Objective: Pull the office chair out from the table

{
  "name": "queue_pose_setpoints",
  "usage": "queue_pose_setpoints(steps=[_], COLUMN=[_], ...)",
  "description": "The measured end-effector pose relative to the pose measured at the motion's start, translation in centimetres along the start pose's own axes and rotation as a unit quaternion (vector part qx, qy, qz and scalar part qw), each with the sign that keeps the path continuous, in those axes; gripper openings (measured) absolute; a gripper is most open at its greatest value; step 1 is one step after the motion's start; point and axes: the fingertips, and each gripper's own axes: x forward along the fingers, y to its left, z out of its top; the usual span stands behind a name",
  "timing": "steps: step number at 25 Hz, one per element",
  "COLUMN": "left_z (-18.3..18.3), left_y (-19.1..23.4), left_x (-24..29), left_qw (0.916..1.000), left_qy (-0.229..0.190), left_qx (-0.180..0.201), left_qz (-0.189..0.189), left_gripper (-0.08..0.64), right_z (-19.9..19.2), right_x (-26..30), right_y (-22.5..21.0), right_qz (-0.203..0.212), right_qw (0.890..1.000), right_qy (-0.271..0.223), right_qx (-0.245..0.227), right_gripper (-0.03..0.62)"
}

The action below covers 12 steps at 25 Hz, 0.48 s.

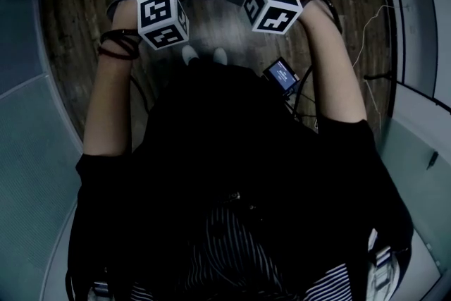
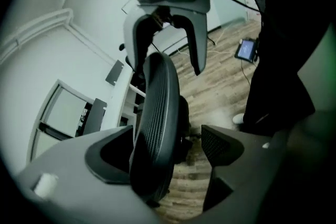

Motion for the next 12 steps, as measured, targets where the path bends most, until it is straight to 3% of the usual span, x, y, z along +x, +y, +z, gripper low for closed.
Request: queue_pose_setpoints(steps=[3,6,8,9,10,12], left_z=[1.9,3.8,4.9,5.3,5.6,5.7], left_y=[1.3,2.7,3.5,4.1,4.7,6.0], left_x=[-3.8,-7.5,-9.5,-10.5,-11.5,-13.4], left_qw=[0.9939,0.9748,0.9575,0.9443,0.9259,0.8763], left_qy=[-0.066,-0.137,-0.18,-0.205,-0.234,-0.292], left_qx=[-0.085,-0.17,-0.217,-0.246,-0.283,-0.368], left_qz=[0.023,0.046,0.064,0.076,0.089,0.107], left_gripper=[0.364,0.243,0.167,0.147,0.126,0.053], right_z=[1.0,2.4,3.3,3.8,4.4,5.3], right_x=[-2.7,-5.1,-6.4,-7.1,-7.8,-9.3], right_y=[-0.4,-0.7,-1.1,-1.4,-1.7,-2.5], right_qz=[-0.022,-0.032,-0.038,-0.043,-0.047,-0.054], right_qw=[0.998,0.991,0.984,0.979,0.973,0.953], right_qy=[-0.04,-0.088,-0.117,-0.134,-0.154,-0.201], right_qx=[0.042,0.093,0.126,0.145,0.167,0.221], right_gripper=[0.433,0.414,0.39,0.366,0.316,0.167])
